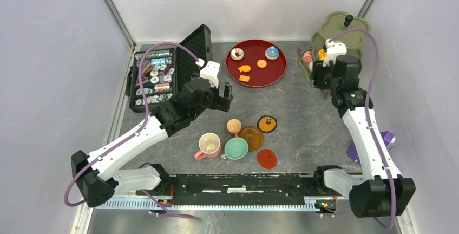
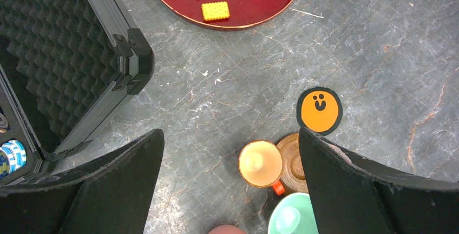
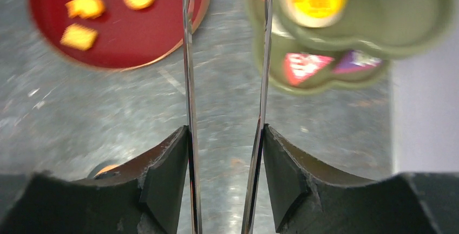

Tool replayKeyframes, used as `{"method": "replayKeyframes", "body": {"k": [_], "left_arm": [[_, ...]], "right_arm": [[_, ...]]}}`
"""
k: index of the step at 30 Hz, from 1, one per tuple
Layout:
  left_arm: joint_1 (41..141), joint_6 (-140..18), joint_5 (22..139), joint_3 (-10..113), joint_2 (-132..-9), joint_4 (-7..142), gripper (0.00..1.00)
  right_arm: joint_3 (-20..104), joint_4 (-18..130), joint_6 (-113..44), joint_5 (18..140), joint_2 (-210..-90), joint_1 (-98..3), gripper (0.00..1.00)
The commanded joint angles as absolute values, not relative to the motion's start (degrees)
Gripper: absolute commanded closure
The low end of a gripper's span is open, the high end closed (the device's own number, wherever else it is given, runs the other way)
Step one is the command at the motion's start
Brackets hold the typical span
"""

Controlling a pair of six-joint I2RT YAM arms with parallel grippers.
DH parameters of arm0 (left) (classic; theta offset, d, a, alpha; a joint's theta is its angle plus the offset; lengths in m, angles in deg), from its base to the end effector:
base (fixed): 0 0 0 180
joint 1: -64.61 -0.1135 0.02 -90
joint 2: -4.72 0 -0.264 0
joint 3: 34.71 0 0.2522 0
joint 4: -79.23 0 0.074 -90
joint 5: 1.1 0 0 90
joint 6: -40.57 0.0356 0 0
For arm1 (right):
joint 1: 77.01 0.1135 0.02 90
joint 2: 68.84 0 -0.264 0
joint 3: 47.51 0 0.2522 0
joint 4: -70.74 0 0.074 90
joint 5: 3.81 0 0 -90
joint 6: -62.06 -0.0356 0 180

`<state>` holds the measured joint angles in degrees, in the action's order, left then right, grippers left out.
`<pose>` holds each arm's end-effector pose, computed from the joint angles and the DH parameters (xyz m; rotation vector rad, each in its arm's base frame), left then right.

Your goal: Serve the afternoon tea

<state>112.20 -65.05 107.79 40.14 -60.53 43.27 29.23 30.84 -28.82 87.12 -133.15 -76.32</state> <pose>0.1802 -0.1802 0.3475 0.3546 1.9924 -0.3694 0.2491 0.0024 0.3551 0.0135 2.0501 0.0004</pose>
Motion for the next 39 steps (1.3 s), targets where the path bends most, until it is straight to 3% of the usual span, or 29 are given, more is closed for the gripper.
{"method": "replayKeyframes", "body": {"k": [1, 7, 17, 39], "left_arm": [[111.98, -66.02, 106.54, 40.14, -60.19, 46.13, 0.00], [111.98, -66.04, 106.91, 39.99, -60.51, 46.13, 0.00], [111.90, -65.00, 110.01, 38.82, -60.46, 46.04, 0.00], [111.89, -64.81, 109.97, 39.17, -62.31, 46.38, 0.00]], "right_arm": [[25.25, 37.55, -26.18, 76.89, -131.75, -68.93, 0.43], [26.21, 46.08, -31.77, 78.08, -141.56, -64.24, 0.42], [43.33, 44.11, -37.94, 88.56, -164.02, -63.74, 0.42], [56.07, 44.34, -43.10, 92.11, -182.20, -63.27, 0.40]]}}
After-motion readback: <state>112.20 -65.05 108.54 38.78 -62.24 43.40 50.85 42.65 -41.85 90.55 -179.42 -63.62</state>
